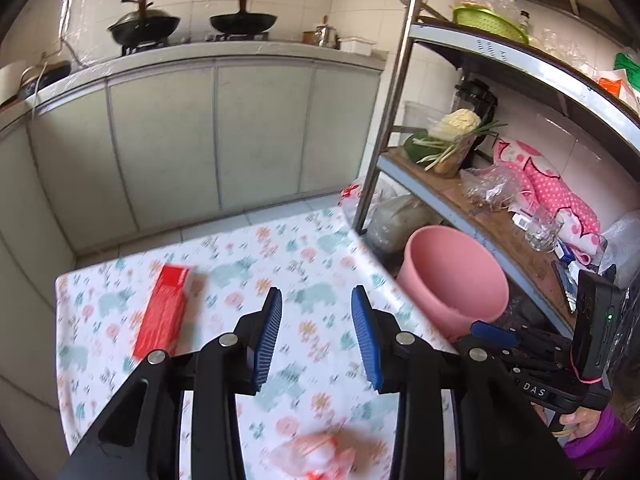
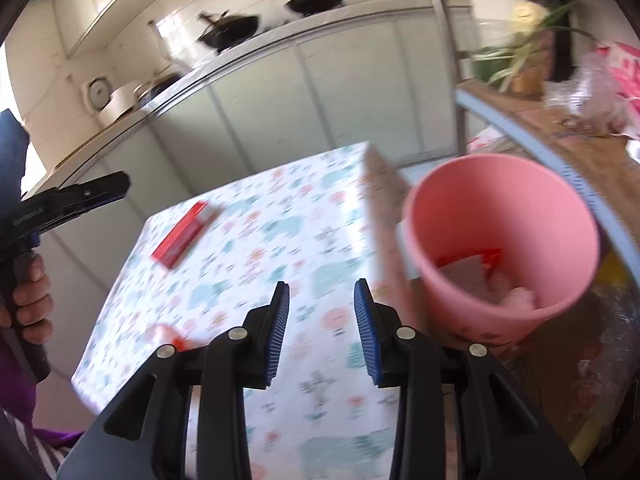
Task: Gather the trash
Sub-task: 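Move both grippers back toward the red box and white-orange wrapper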
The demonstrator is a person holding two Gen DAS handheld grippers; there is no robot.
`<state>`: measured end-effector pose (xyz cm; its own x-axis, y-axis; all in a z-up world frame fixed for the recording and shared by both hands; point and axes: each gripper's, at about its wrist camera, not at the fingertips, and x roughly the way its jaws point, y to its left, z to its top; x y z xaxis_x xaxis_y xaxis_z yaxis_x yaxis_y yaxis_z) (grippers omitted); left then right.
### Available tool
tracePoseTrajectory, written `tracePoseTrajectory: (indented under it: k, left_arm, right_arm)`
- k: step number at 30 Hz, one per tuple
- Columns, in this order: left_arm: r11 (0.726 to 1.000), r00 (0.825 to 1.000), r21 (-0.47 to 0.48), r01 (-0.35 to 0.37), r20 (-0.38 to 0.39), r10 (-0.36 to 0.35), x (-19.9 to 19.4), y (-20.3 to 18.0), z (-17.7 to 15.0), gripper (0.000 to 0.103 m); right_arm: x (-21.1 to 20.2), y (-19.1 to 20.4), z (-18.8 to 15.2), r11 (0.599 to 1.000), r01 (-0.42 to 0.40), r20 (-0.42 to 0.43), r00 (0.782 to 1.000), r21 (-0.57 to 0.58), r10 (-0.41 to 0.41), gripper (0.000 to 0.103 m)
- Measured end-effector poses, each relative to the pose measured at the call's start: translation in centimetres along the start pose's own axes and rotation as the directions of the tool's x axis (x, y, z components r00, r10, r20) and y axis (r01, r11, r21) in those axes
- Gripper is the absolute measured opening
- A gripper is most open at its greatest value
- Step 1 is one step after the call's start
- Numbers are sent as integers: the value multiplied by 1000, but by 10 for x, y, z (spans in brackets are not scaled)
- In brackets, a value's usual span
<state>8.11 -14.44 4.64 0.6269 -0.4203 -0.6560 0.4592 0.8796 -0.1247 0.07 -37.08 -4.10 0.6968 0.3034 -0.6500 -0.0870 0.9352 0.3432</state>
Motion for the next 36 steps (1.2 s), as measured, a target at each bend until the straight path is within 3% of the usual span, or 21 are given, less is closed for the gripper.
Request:
tracePoseTrajectory:
  k: [4,8,10,12,13,15,18,27,36]
  left_arm:
    - [999,1000,-34,-26,5,27,-16,21,-21,35]
    - [997,999,-65,-42,10,43,-28,40,-39,35]
    - [996,998,-78,-54,7,54,-33,50,-47,35]
    - [994,998,-89,-63,3,64,-37,59,-54,36]
    - [993,998,-97,-70,1,70,-39,66,-58,37]
    - [990,997,-116,-78,-6,78,-40,78,-64,53]
    - [985,995,-143,-95,-23,92,-36,94,-70,53]
    - [984,989,-126,-125,-97,113,12,127,-61,53]
    - [981,964,-74,-178,-212,158,77,155,-53,53]
  right_arm:
    - [19,45,-13,989,-111,-120,988,-101,98,34]
    - [32,82,-23,970,-176,-192,971,-168,143,35]
    - [37,94,-27,964,-200,-220,962,-176,160,43]
    - [44,104,-29,960,-209,-244,956,-184,161,43]
    - [46,108,-31,959,-210,-251,955,-188,160,43]
    - [52,112,-29,958,-211,-264,952,-194,156,44]
    - [62,117,-26,957,-210,-278,949,-203,149,47]
    - [84,121,-24,955,-204,-329,936,-216,126,52]
    - [90,119,-15,953,-192,-339,935,-233,105,54]
